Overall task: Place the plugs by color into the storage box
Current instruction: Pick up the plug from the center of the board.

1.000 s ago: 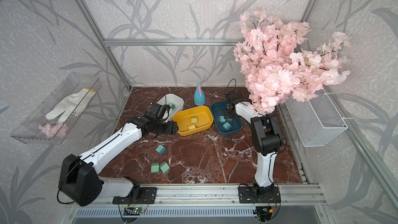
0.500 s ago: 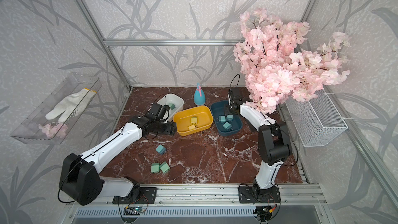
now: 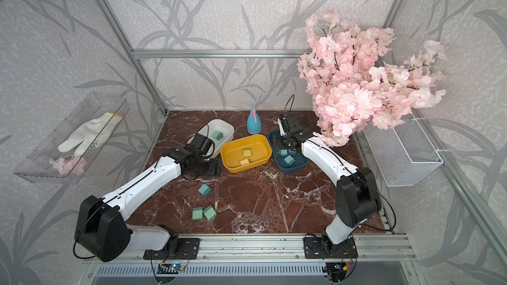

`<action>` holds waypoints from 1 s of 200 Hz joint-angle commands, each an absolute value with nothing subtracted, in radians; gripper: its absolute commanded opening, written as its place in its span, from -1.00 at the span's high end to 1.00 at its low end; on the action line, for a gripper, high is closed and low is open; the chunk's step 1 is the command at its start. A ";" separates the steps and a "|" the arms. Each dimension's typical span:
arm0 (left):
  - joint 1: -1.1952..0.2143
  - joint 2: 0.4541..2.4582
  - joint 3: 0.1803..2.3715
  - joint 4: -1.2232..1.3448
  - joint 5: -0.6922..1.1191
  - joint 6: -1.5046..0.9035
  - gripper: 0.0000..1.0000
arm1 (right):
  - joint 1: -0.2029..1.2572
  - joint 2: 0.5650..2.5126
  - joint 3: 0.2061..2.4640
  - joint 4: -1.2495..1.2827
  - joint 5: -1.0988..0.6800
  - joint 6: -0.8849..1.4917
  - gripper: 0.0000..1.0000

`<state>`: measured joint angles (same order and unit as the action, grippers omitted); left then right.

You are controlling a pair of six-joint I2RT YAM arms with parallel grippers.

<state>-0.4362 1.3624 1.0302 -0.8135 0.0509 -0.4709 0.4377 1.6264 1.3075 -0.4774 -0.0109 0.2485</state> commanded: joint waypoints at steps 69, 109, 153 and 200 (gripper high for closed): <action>-0.484 1.163 0.795 -0.877 0.202 -0.665 -0.60 | 0.515 1.574 1.220 -0.382 -0.016 0.275 -0.18; -0.639 1.159 0.721 -0.863 0.149 -0.748 -0.56 | 0.515 1.562 1.170 -0.338 -0.049 0.315 -0.18; -0.736 1.200 0.658 -0.814 0.096 -0.803 -0.56 | 0.520 1.505 1.092 -0.321 -0.059 0.328 -0.19; -0.747 1.168 0.599 -0.706 0.090 -0.791 -0.58 | 0.522 1.437 1.034 -0.339 -0.042 0.327 -0.19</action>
<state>-0.7425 1.1625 0.6441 -0.7975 0.0959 -0.7803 0.5163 1.4837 1.0538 -0.3412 -0.0536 0.3195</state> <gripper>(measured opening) 0.789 0.594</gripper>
